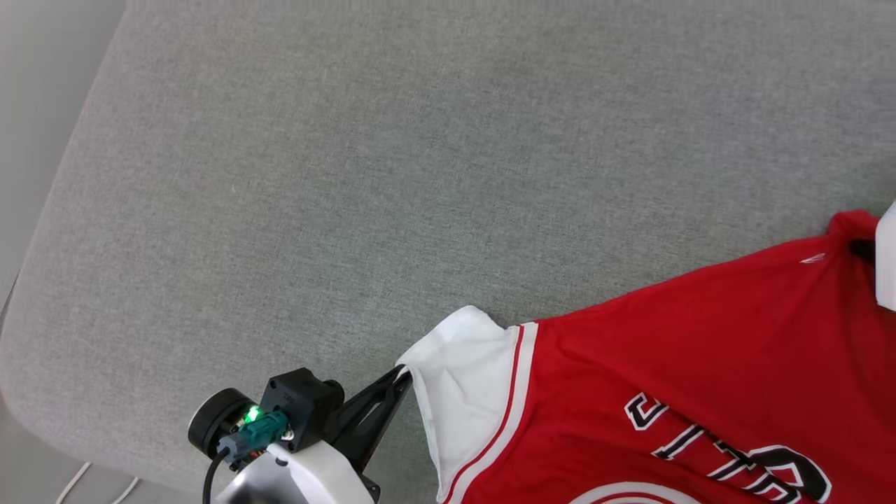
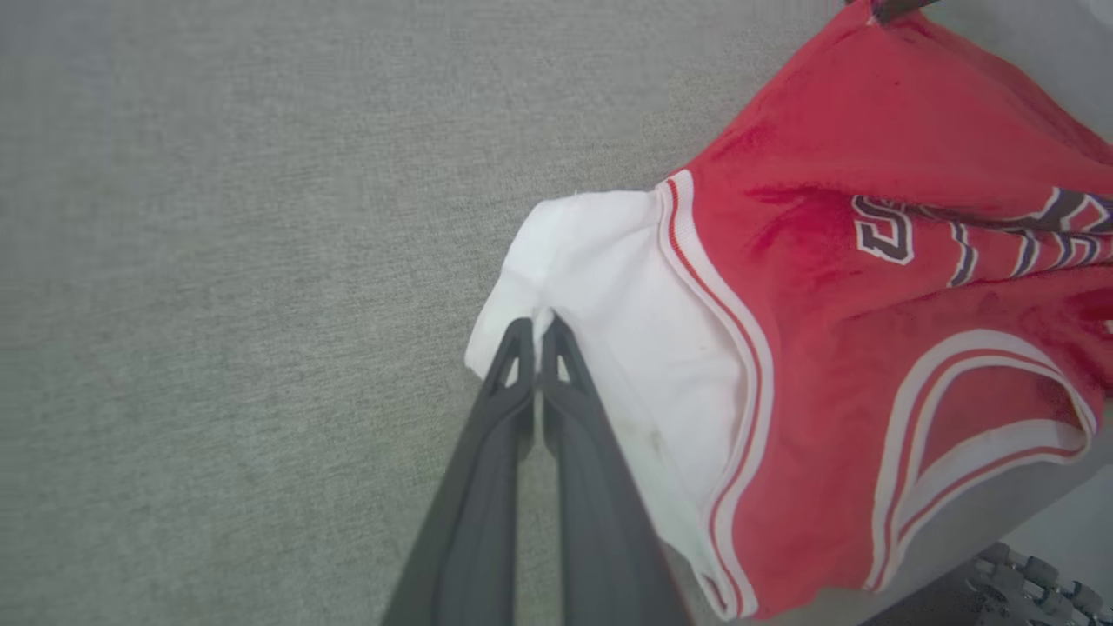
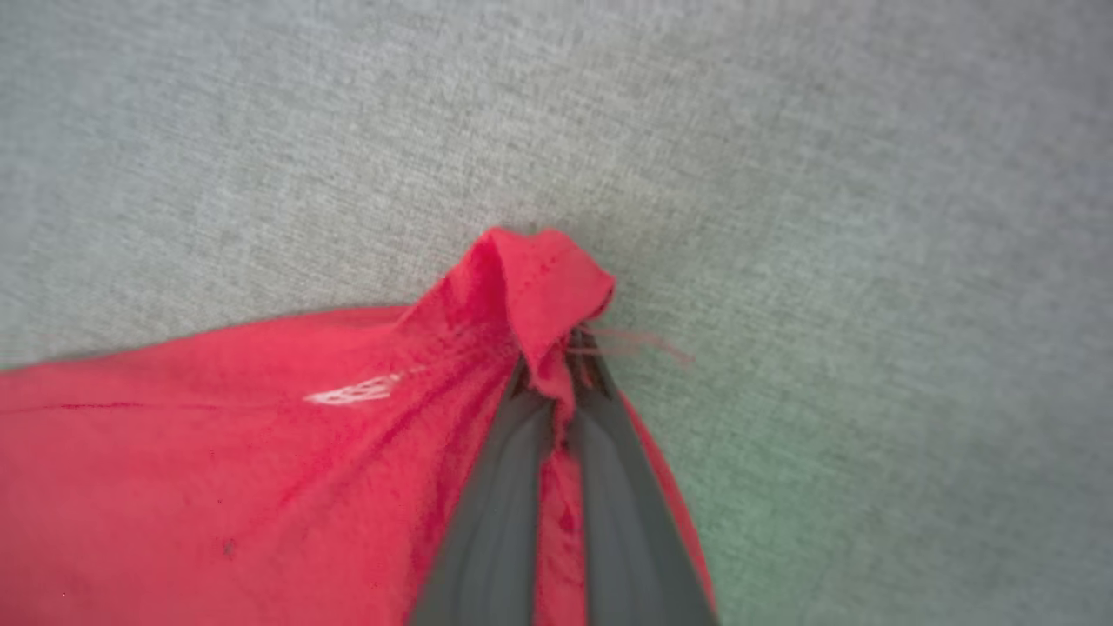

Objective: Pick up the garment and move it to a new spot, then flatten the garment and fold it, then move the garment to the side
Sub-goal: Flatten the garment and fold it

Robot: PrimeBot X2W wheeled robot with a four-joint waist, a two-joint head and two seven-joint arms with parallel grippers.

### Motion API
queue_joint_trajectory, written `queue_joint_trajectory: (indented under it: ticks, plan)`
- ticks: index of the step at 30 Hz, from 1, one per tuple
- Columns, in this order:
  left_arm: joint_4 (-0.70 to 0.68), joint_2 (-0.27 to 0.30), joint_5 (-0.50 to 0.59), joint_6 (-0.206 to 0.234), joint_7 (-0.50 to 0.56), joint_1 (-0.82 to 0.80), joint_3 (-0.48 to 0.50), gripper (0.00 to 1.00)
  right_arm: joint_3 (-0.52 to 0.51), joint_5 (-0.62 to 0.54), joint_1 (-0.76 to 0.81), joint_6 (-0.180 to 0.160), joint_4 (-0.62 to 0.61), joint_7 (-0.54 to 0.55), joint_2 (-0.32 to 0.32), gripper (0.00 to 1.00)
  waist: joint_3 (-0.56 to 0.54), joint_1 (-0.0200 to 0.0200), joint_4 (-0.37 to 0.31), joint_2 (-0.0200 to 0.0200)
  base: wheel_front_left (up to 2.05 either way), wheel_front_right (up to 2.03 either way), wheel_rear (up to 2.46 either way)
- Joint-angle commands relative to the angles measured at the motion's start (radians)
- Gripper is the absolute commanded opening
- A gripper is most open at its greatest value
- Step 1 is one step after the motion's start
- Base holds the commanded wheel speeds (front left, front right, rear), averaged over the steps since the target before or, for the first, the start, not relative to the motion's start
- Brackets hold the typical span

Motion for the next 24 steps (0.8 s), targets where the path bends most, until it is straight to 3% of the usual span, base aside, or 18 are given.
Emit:
queue_joint_trajectory:
  ticks: [1, 11, 24]
  plan:
    - [-0.001, 0.003, 0.004, 0.003, -0.005, -0.012, 0.006, 0.0, 0.019, 0.012, 0.029, 0.0, 0.038, -0.004, 0.022, 0.0, -0.022, 0.0001, -0.014, 0.0, 0.0, 0.0, 0.0]
    - [-0.044, 0.05, 0.017, 0.035, -0.033, -0.023, 0.07, 0.0, 0.051, 0.101, -0.027, 0.0, -0.014, -0.221, 0.015, 0.0, -0.187, 0.0001, -0.112, 0.0, 0.0, 0.0, 0.0]
    - [-0.14, 0.089, 0.009, 0.086, -0.089, -0.074, 0.2, 0.0, 0.033, 0.183, 0.035, 0.0, -0.186, -0.37, -0.025, 0.0, -0.364, 0.0001, -0.224, 0.0, 0.0, 0.0, 0.0]
